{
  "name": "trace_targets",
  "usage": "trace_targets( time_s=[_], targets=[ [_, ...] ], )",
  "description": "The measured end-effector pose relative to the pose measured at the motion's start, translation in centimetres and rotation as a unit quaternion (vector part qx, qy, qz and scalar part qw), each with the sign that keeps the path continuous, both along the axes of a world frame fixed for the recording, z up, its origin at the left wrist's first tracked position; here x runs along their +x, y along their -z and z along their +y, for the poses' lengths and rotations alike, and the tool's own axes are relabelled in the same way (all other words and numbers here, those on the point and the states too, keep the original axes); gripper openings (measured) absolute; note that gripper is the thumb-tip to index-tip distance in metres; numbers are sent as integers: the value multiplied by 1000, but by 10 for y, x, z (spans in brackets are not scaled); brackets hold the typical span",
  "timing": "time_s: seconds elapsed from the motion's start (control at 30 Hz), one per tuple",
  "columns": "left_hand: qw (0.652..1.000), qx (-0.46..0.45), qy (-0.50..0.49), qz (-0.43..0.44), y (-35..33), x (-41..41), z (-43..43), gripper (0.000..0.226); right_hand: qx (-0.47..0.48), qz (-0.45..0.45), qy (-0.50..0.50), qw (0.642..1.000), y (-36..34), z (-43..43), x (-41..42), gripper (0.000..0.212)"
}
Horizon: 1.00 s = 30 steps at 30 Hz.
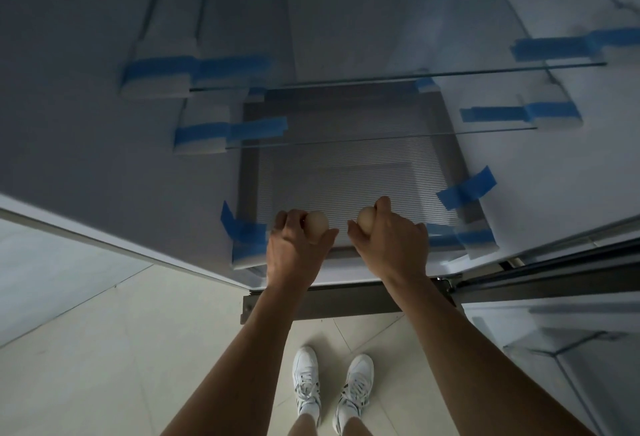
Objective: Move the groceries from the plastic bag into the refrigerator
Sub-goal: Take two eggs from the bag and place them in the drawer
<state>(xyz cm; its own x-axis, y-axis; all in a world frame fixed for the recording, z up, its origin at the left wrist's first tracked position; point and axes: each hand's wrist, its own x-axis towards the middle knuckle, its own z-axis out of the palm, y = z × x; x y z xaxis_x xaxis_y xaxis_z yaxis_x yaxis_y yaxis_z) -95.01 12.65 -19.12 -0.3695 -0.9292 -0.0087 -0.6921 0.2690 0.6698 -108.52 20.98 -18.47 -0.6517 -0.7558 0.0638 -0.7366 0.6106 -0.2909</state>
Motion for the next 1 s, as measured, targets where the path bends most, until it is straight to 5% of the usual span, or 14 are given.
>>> trace_targets(
  time_s=[1.0],
  targets=[
    [999,0,42,17,6,9,-3,71,-25,-13,0,1000,12,14,-2,63]
  ],
)
